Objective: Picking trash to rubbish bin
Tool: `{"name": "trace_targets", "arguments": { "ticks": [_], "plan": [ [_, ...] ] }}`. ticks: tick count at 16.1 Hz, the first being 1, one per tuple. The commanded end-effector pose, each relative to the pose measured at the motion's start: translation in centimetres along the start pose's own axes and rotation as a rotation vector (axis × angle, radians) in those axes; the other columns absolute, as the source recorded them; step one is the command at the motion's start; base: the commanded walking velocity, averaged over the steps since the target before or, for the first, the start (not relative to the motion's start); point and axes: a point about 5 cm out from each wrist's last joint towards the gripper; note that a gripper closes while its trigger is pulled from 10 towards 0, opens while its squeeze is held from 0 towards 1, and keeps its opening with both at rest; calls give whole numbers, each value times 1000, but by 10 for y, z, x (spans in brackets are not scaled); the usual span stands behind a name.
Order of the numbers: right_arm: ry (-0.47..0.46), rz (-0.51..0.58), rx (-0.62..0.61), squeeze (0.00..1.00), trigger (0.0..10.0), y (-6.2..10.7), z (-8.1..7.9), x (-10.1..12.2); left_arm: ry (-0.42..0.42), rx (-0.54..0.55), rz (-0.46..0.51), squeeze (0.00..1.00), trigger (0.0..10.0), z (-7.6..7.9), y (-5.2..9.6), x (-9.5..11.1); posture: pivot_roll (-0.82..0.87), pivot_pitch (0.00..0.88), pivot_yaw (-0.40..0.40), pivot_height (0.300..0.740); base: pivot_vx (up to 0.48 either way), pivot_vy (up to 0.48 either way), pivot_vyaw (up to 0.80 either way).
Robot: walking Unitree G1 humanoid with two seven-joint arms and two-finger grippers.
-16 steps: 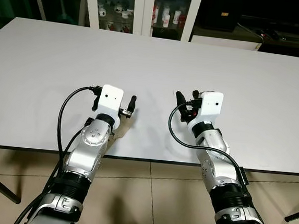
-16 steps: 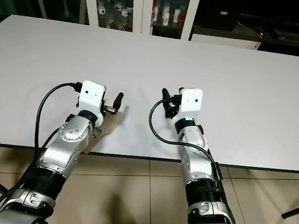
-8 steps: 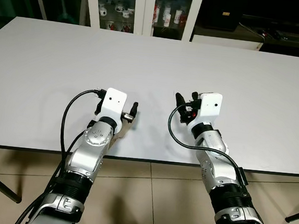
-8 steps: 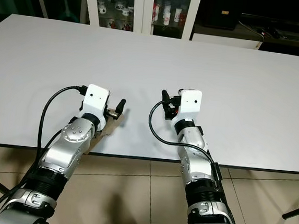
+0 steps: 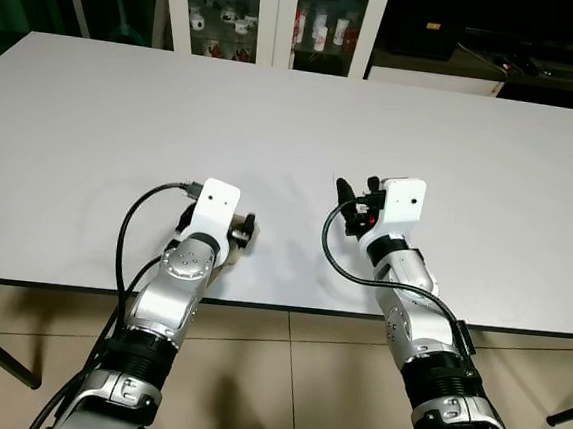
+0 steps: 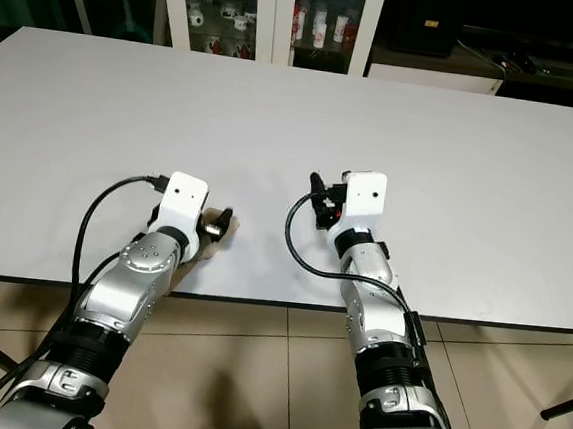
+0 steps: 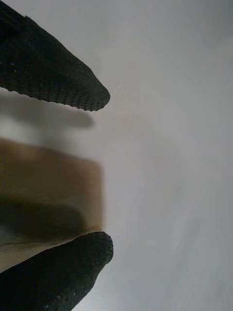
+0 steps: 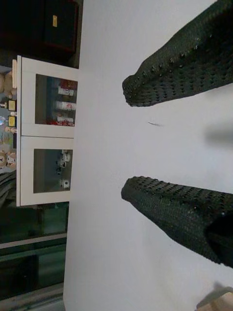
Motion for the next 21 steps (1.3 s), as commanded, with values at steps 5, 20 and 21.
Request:
{"name": "trace_targets", "arguments": {
  "ticks": [5, 20, 21],
  "plan": [
    [6, -3, 3, 0, 10000, -2, 1, 3, 90, -87, -63, 0, 10000, 17, 5, -1, 11, 10, -45, 740, 0, 0, 0],
    [-2, -11, 14, 0, 10000, 1, -2, -1, -85, -34, -251, 0, 10000, 14, 13, -22, 11, 0, -35, 740, 0, 0, 0],
    [-3, -12, 16, 0, 10000, 1, -2, -1, -30, -37, -262, 0, 10000, 16, 13, -24, 10, 0, -39, 740, 0, 0, 0]
  ]
}}
Point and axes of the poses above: a point about 5 cm out from each wrist's last joint towards the gripper, its own y axis pointing back from the gripper into the wrist, its own x axis along the axis of the wrist's last joint, z = x × y, and after that the axes turned 6 degrees about -y, right-handed
